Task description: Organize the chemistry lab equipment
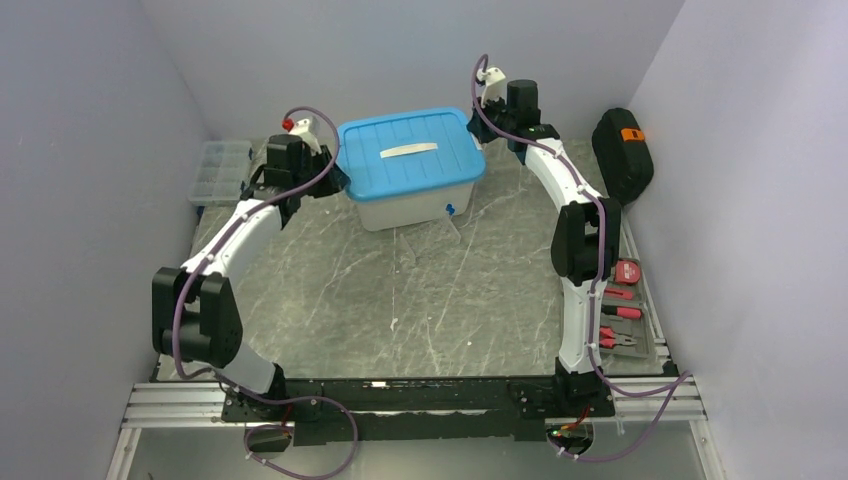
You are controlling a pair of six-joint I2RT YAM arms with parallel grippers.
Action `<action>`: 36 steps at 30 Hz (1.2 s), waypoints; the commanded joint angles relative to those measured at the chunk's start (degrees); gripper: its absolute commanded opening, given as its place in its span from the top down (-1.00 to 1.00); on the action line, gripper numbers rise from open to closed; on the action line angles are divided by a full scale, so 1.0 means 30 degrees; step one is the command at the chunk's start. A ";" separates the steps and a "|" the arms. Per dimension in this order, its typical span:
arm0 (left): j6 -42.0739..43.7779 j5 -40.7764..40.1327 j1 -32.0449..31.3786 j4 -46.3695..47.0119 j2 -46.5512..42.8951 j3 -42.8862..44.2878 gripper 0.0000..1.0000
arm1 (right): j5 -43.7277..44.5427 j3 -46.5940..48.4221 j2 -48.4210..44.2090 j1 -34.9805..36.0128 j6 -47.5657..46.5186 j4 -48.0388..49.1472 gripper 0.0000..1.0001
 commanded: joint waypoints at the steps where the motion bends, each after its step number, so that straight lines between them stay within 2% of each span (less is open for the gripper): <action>1: -0.0832 0.2254 -0.1134 -0.0539 -0.1081 -0.1960 0.49 | -0.1154 -0.1099 0.0427 0.0332 0.0155 -0.1183 1.00; 6: -0.0883 0.2688 -0.1215 0.0008 -0.2416 -0.3335 0.49 | -0.1520 -0.1878 0.0057 0.0400 0.0273 -0.0782 1.00; 13: -0.0448 0.2700 -0.1296 -0.0470 -0.3640 -0.3611 0.42 | -0.1878 -0.2173 -0.0381 0.0450 0.0844 -0.0428 1.00; 14: -0.0334 0.2533 -0.1274 -0.0729 -0.3797 -0.3494 0.35 | -0.1835 -0.2206 -0.0494 0.0450 0.0974 -0.0335 0.84; 16: -0.0004 0.2053 -0.1219 -0.1166 -0.4137 -0.3201 0.14 | -0.1819 -0.2090 -0.0689 0.0449 0.1258 -0.0315 0.39; 19: 0.0530 0.1744 -0.0852 -0.1852 -0.4444 -0.2444 -0.28 | -0.1726 -0.1164 -0.0909 0.0421 0.1574 -0.1039 -0.06; 22: 0.0716 0.1937 -0.0024 -0.2099 -0.4459 -0.1838 -0.65 | -0.1326 -0.0783 -0.1477 0.0446 0.1741 -0.1314 -0.40; 26: 0.0552 0.2816 0.1449 -0.1519 -0.3914 -0.1533 -0.97 | -0.0290 -0.1239 -0.2811 0.0422 0.2009 -0.1062 -0.90; 28: 0.0219 0.3588 0.2191 -0.1140 -0.3205 -0.1138 -0.99 | 0.0727 -0.1535 -0.3415 0.0420 0.2125 -0.1194 -0.99; 36: -0.1321 0.6368 0.3360 0.0541 0.0979 0.0633 -0.99 | 0.2111 -0.3235 -0.4701 -0.0111 0.3345 -0.1595 -0.99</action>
